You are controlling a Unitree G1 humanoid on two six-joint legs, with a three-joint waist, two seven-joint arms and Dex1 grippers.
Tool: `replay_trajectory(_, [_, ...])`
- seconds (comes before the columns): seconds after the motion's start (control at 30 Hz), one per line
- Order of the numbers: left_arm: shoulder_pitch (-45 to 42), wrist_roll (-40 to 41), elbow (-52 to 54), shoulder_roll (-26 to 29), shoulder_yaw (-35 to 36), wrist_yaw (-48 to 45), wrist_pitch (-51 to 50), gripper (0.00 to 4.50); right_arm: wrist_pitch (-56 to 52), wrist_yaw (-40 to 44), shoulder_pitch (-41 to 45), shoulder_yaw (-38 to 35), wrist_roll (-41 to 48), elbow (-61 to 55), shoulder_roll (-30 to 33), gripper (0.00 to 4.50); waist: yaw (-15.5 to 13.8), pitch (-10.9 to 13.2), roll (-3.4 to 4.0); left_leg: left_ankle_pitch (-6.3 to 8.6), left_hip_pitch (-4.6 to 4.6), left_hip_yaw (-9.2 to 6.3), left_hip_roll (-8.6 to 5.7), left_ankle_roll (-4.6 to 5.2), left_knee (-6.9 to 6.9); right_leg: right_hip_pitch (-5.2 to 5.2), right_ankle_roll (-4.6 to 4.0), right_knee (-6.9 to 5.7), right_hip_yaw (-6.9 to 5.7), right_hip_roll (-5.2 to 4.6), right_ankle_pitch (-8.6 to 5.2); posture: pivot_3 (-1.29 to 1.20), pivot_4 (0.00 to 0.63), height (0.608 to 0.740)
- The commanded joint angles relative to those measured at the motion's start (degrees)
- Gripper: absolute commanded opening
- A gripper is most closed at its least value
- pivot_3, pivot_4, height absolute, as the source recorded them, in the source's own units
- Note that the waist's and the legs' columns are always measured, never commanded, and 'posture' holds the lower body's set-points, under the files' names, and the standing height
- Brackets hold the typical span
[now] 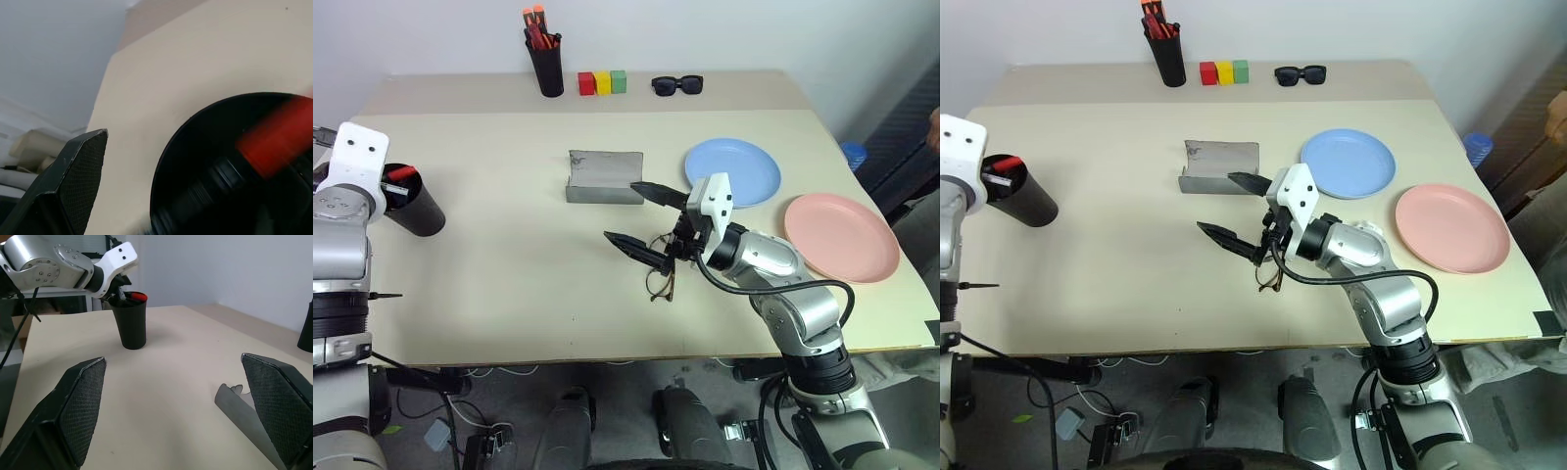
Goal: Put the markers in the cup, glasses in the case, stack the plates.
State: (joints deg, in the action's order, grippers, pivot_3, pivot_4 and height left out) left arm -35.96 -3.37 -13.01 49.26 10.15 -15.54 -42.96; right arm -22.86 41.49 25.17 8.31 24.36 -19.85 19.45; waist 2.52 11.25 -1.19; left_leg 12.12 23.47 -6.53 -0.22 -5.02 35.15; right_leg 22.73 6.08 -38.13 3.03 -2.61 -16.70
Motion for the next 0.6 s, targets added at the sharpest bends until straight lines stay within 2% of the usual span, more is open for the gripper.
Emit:
replay_trajectory(0.03, [-2.18, -1.1, -0.87, 1.04, 0.08, 0.29, 1.04, 3.95, 1.32, 0.16, 0.67, -0.25, 0.13, -0.89, -0.32, 4.5, 0.0, 0.0, 0.0, 0.0, 0.0, 0.0, 0.0, 0.0, 0.0, 0.0, 0.0, 0.0, 0.0, 0.0, 0.0, 0.0, 0.15, 0.74])
replay_trajectory(0.07, [-2.58, -1.23, -1.28, 1.05, -0.07, 0.38, 1.33, 3.6, 1.33, 0.17, 0.64, -0.28, 0.1, -0.94, -0.3, 4.5, 0.03, 0.0, 0.0, 0.0, 0.0, 0.0, 0.0, 0.0, 0.0, 0.0, 0.0, 0.0, 0.0, 0.0, 0.0, 0.0, 0.15, 0.74])
replay_trajectory(0.17, [-3.78, -1.77, -2.44, 1.06, -0.63, 0.91, 2.04, 2.1, 1.36, 0.21, 0.62, -0.32, -0.02, -0.99, -0.29, 4.5, 0.03, 0.0, 0.0, 0.0, 0.0, 0.0, 0.0, 0.0, 0.0, 0.02, 0.0, -0.02, 0.0, 0.01, 0.0, 0.0, 0.15, 0.74])
replay_trajectory(0.6, [-6.62, -2.87, -4.72, 0.29, -0.53, 2.11, 4.44, 2.1, 1.52, 0.76, 1.15, -0.15, -0.4, -0.5, -0.52, 4.5, 0.01, 0.0, 0.0, 0.0, 0.0, 0.0, 0.0, 0.0, 0.0, 0.01, 0.0, -0.01, 0.0, 0.0, 0.0, 0.0, 0.15, 0.74])
